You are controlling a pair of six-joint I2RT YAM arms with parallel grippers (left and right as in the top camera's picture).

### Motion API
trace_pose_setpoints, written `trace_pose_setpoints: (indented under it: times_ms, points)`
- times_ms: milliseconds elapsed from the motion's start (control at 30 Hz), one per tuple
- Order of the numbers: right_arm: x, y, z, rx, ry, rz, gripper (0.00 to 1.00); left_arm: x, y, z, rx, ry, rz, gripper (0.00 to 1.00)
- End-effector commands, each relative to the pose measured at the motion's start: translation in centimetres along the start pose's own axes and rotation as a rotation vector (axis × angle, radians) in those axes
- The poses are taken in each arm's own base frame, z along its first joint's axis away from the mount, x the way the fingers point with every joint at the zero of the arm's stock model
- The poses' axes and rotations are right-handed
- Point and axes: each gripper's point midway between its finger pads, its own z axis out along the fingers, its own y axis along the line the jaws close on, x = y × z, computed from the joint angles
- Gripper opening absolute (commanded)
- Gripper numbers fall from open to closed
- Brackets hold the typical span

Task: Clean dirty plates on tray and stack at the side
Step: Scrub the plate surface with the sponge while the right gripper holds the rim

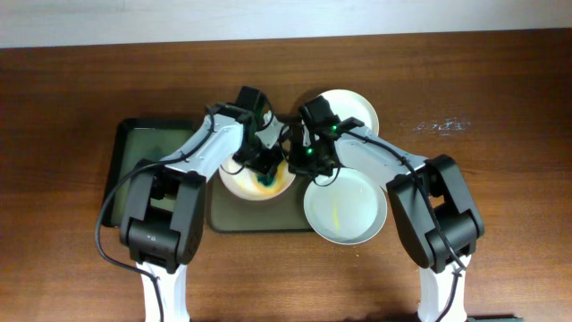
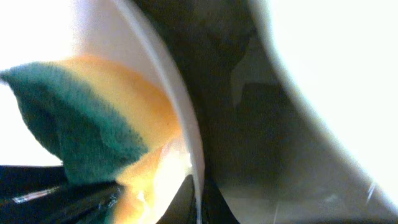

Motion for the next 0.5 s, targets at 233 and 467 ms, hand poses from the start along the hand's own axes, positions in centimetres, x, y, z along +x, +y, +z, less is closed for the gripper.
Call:
trace_pose_setpoints:
  times_ms: [233,467]
  points:
    - [2.8,-1.0,1.9,0.038,0.096,-0.011,0.04,1.0,12.1,-3.6,-0.767,-0.077,-0.540,0.00]
    - [2.9,-1.1,1.9,0.040,0.099,-0.010,0.04,5.1,10.3,-3.3,-0.724,0.101,-0.601,0.00]
